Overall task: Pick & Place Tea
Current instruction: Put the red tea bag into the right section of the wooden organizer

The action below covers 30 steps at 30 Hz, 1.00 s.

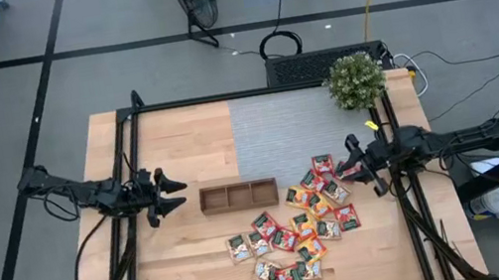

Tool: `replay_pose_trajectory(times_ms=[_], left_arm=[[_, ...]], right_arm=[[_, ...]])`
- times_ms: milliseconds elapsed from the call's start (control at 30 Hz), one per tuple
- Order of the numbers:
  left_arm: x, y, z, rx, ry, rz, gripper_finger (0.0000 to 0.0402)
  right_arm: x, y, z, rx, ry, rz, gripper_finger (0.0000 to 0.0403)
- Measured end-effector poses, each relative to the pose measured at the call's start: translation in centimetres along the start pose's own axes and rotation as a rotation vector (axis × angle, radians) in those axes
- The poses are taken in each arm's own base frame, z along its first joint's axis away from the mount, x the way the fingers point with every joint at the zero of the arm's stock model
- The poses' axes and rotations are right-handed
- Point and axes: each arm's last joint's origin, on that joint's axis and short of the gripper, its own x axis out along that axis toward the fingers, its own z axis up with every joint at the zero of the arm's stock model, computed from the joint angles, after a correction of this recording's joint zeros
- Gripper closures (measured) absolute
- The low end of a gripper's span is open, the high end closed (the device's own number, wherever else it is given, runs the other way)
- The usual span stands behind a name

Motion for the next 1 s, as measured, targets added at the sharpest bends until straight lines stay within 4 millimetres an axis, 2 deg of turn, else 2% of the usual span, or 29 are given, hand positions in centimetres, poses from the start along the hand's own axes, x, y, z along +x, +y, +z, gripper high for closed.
replay_pose_trajectory(times_ms=[200, 333, 667, 767, 833, 900, 1000], left_arm=[[0.0, 0.0, 0.0, 0.000, 0.000, 0.000, 0.0151], [0.0, 0.0, 0.0, 0.000, 0.000, 0.000, 0.0151], [0.0, 0.0, 0.0, 0.000, 0.000, 0.000, 0.0151], [0.0, 0.0, 0.0, 0.000, 0.000, 0.000, 0.0151], [0.0, 0.0, 0.0, 0.000, 0.000, 0.000, 0.0151], [0.0, 0.0, 0.0, 0.000, 0.000, 0.000, 0.0151], [0.0, 0.0, 0.0, 0.000, 0.000, 0.000, 0.0151]], right_arm=[[0.0, 0.1, 0.9, 0.080, -0.086, 0.018, 0.0312], [-0.1, 0.2, 1.3, 0.066, -0.133, 0.021, 0.0312], [0.0, 0.1, 1.3, 0.072, -0.138, -0.022, 0.0312], [0.1, -0.3, 1.1, 0.036, -0.135, -0.130, 0.0311], [0.4, -0.9, 0.4, 0.023, -0.064, -0.283, 0.0302], [0.9, -1.4, -0.6, -0.003, 0.155, -0.403, 0.0283], [2.3, -1.7, 0.0, -0.010, 0.393, -0.475, 0.0240]])
